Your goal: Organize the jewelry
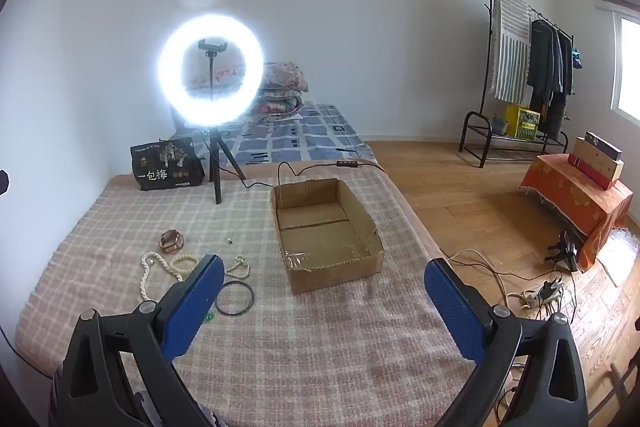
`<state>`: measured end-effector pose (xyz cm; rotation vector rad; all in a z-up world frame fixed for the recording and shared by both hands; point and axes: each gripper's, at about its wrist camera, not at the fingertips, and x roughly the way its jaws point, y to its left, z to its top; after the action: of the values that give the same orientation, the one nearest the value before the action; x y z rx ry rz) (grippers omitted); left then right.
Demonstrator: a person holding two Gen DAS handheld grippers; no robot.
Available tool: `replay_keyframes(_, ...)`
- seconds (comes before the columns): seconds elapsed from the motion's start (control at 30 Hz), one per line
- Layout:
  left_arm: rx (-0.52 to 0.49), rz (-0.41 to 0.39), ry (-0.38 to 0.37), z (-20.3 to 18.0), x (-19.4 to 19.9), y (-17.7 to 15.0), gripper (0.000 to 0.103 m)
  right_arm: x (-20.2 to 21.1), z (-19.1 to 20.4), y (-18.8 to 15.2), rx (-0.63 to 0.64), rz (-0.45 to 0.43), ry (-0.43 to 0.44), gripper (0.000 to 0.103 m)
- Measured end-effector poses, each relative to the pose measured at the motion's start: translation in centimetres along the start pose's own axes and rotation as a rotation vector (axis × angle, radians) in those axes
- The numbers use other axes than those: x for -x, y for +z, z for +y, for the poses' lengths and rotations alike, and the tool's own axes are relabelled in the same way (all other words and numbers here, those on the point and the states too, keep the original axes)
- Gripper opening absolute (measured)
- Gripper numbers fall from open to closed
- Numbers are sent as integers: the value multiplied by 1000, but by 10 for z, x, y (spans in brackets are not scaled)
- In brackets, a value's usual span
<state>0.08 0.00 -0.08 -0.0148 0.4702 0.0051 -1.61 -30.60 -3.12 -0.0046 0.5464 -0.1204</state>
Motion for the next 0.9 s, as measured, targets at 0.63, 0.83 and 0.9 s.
replay_keyframes(0.63, -7, -20, 20, 6, 10, 13, 103, 2, 5, 7, 3, -10, 7, 102)
replay_keyframes(0.83, -8, -19, 20, 5, 10, 12, 103, 1, 5, 5, 5, -13, 7, 102)
replay_keyframes(0.9, -9, -21, 17, 5, 9, 12, 103, 1, 5, 5, 5, -13, 9, 102)
